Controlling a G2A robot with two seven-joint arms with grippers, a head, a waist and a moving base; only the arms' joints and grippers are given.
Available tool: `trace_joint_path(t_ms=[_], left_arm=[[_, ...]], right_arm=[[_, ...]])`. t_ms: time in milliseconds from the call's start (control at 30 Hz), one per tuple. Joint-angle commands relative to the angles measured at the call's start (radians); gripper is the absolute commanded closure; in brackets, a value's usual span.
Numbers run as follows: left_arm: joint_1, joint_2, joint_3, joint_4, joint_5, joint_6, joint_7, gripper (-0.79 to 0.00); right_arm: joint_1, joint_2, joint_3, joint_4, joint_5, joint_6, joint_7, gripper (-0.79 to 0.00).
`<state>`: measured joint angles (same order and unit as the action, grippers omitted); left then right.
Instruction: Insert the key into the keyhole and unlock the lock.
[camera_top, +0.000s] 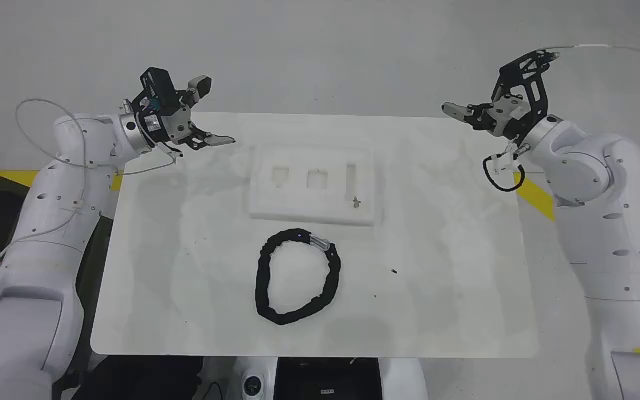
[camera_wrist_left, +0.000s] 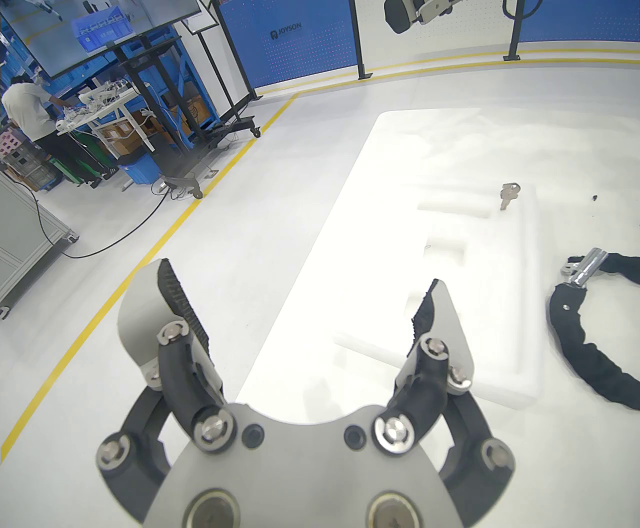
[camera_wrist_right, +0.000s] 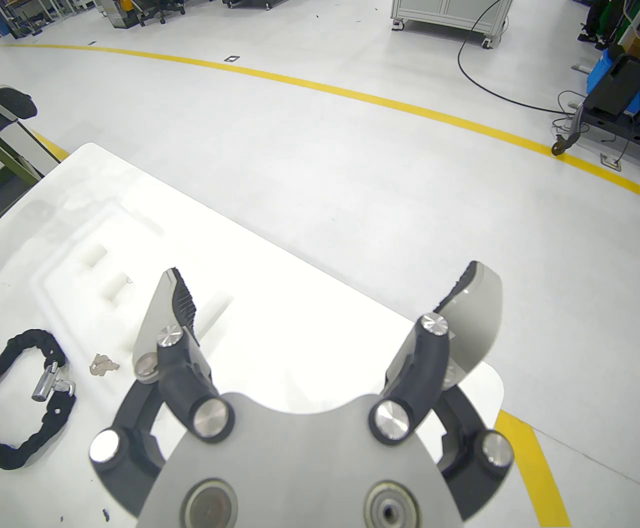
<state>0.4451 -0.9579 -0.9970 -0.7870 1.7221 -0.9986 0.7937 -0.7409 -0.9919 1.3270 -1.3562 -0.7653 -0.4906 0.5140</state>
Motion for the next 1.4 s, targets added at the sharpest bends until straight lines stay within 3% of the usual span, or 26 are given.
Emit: trace_joint_path(t_ms=[0,467,933,1367], left_arm=[[0.000,0.000,0.000,0.000,0.000,0.000,0.000,-0.784],[0.000,0.000,0.000,0.000,0.000,0.000,0.000,-0.785],[0.000,0.000,0.000,0.000,0.000,0.000,0.000,-0.785],[0.000,0.000,0.000,0.000,0.000,0.000,0.000,-0.785]], right_arm=[[0.000,0.000,0.000,0.000,0.000,0.000,0.000,-0.784],[-0.017,-0.002,-0.007,-0.022,0.036,0.008,0.010,-0.785],[0.030,-0.018,-0.132,-0.191,0.238,0.118,0.385,-0.785],[0.047,-0.045,-0.312,-0.261,0.324,0.210,0.577,-0.785]])
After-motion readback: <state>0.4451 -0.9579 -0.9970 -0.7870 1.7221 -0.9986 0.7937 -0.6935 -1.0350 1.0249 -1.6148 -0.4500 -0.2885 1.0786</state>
